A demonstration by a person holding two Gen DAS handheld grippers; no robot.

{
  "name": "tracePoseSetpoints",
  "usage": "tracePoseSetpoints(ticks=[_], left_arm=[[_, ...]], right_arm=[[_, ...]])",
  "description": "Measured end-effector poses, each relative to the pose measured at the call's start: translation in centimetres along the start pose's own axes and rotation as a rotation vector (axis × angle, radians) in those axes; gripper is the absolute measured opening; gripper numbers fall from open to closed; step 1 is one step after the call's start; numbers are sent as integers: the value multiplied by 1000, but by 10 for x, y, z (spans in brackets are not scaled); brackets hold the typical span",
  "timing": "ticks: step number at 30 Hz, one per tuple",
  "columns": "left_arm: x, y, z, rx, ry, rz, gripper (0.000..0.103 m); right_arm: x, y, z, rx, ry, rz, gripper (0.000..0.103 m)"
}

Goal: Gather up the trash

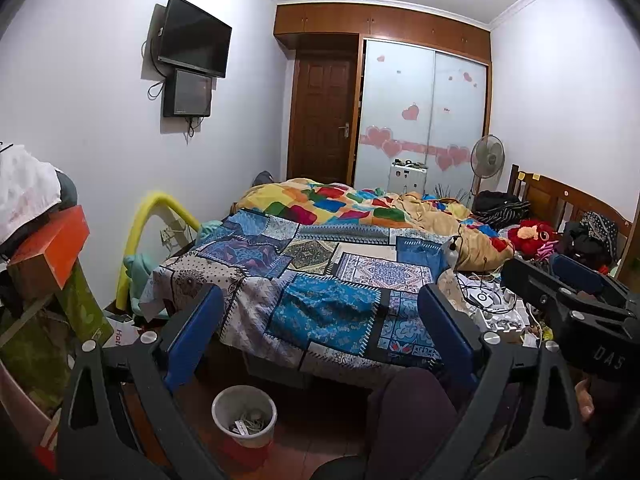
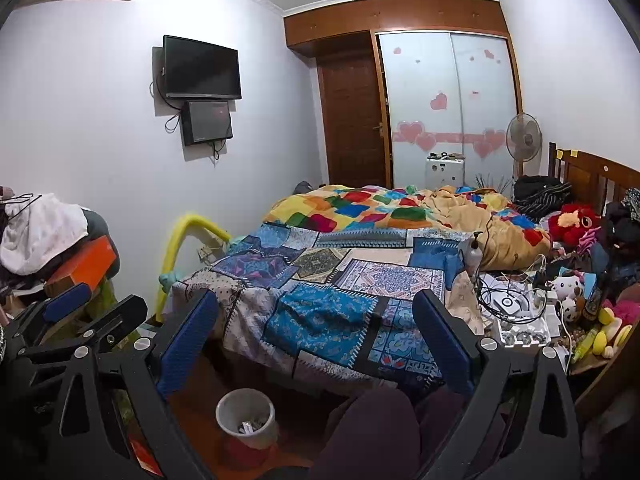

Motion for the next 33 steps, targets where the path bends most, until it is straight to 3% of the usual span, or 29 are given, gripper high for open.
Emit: tracePoseSetpoints(ticks=[33], left_arm=[[-9,-3,3,23,-1,-11,99]], right_arm=[[2,1,0,6,-12,-1,97]])
Point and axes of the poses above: each gripper's, at about its wrist camera, not at the fingertips, and z roughly the way its jaws point, y to its right, x to its top, the point moved 10 cm from there along z, roughly the way its jaws point, and after that the axes turned 2 degrees about x, right-handed, at the moved point
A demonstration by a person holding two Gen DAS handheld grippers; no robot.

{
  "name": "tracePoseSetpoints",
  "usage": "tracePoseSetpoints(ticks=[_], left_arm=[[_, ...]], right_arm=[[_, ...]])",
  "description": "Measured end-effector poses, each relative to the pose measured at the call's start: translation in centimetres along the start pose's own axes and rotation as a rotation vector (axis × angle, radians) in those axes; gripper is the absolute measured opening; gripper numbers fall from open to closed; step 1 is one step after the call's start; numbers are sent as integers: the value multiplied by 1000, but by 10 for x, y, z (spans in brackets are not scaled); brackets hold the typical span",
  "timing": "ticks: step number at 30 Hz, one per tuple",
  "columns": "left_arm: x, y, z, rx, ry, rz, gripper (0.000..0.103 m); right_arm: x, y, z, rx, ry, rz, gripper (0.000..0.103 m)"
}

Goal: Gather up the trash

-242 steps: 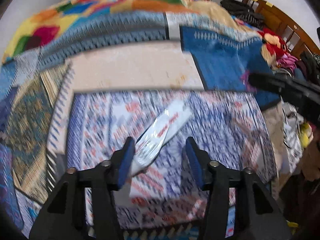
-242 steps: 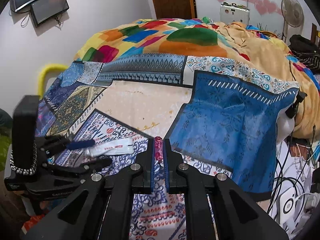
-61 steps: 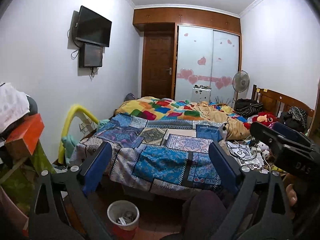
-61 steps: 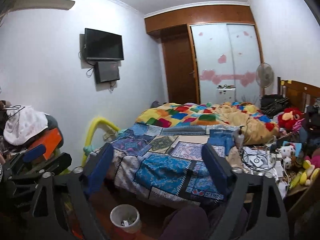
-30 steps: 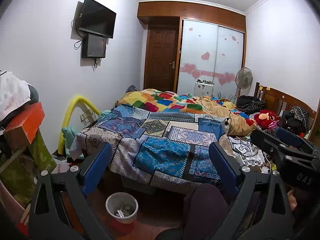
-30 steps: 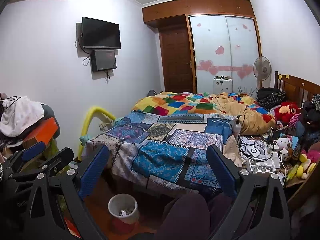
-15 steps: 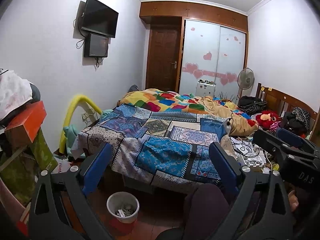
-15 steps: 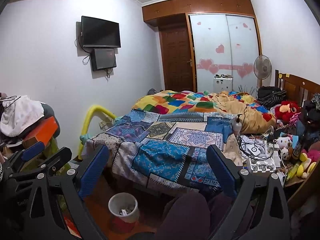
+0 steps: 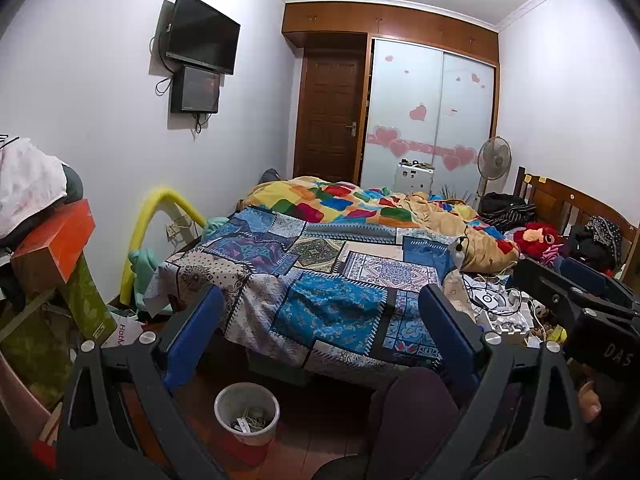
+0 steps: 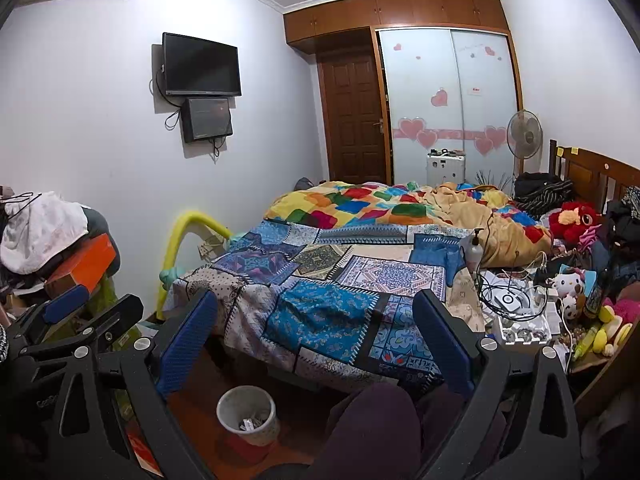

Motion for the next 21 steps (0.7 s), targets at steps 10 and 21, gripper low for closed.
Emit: tracePoseSetpoints(ticks=[10,21], left_arm=[[-1,6,2,-16,-8,0,99],[2,9,3,6,-5,-1,99]], right_arm=[[0,1,1,1,-1,-1,97],[-2,-1,0,1,-5,2,97]])
Point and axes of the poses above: each gripper's, at about its wrist camera, not at the fingertips, and z roughly the way its jaws point, y to its right, x to its top, the point moved 10 cm from there along z, roughly the way its jaws point, and after that the axes turned 2 degrees about x, right-handed, at the moved point
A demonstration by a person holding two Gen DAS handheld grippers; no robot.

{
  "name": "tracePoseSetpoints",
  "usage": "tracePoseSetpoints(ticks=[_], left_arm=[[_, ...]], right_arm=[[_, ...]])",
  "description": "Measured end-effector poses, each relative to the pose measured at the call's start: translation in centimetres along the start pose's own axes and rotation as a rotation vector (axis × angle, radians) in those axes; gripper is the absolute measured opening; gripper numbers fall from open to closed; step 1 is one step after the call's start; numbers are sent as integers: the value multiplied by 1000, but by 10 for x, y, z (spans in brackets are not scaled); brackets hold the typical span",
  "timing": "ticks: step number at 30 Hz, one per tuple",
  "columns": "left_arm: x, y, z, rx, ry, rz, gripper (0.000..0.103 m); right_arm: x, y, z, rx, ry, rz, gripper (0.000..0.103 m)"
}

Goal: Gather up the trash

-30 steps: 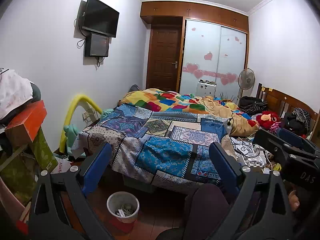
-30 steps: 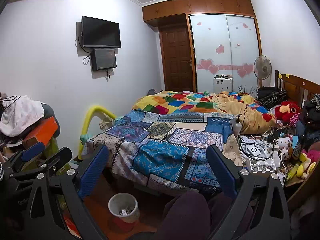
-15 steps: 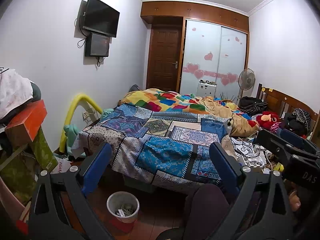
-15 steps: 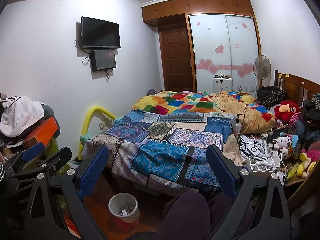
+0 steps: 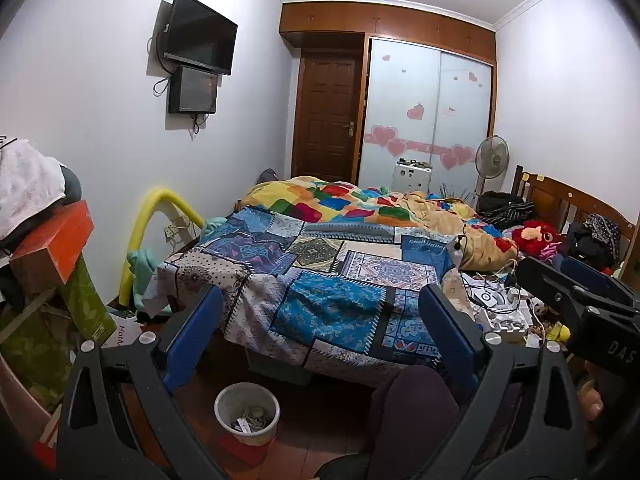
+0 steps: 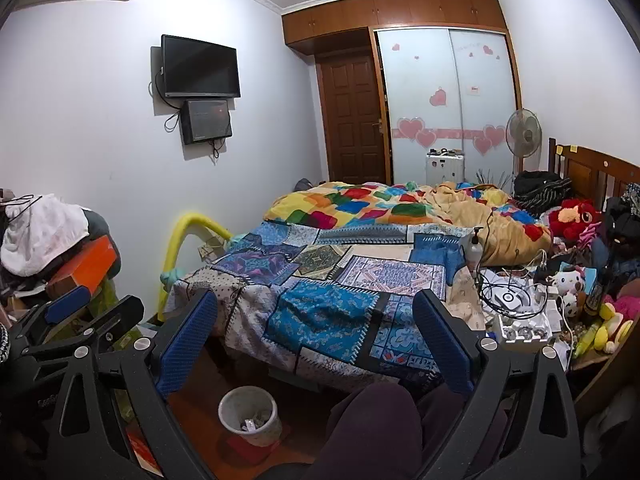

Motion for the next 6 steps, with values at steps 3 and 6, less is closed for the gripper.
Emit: tracePoseSetpoints(ticks=[3,6], left_arm=[[0,-1,1,1,-1,-3,99],[1,-2,1,3,-1,-2,99]], right_arm=[[-1,-3,-2,-3,0,0,97],[-2,-3,-1,-3,-2,3,97]])
Point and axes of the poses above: each gripper's, at about its wrist camera, not at the fingertips, and z roughly the way its jaws point, y to its right, x to its top, the point moved 10 cm from there along z, roughly the way its jaws point, and after that the axes turned 2 degrees about x, right-handed, at the moved point
